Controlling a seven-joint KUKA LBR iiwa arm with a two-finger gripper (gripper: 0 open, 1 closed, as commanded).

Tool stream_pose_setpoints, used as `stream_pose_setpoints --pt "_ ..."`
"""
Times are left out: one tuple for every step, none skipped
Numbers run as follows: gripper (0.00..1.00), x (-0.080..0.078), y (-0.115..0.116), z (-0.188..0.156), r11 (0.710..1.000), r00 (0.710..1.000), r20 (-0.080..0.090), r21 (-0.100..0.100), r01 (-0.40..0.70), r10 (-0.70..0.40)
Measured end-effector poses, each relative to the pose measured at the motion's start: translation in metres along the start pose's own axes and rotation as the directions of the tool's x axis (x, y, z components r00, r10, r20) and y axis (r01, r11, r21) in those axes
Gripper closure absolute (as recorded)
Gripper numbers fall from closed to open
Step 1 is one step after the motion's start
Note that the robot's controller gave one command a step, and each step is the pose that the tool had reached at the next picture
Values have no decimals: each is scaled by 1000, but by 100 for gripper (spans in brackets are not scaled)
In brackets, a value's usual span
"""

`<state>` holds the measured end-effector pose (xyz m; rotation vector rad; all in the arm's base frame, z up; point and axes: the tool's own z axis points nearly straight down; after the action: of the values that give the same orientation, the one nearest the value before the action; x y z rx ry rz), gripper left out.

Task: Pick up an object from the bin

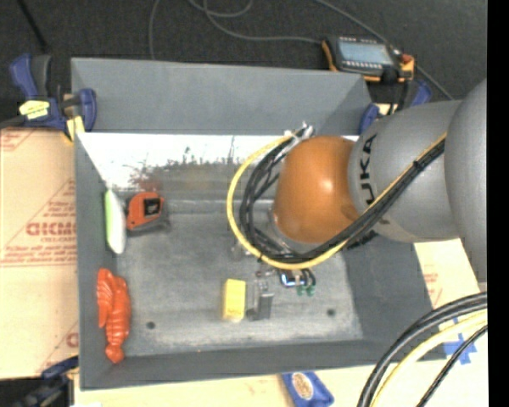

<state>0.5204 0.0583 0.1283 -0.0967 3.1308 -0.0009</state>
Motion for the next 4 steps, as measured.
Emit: stream_pose_setpoints --pt "0 12 13 25 967 967 -11 -3 255 -255" --pt "0 18 4 34 945 945 -7 -4 326 -326" --pt "100 -41 -46 53 994 994 -5 -1 112 -112" --pt "100 -41 -46 53 994 994 -5 -2 111 -111"
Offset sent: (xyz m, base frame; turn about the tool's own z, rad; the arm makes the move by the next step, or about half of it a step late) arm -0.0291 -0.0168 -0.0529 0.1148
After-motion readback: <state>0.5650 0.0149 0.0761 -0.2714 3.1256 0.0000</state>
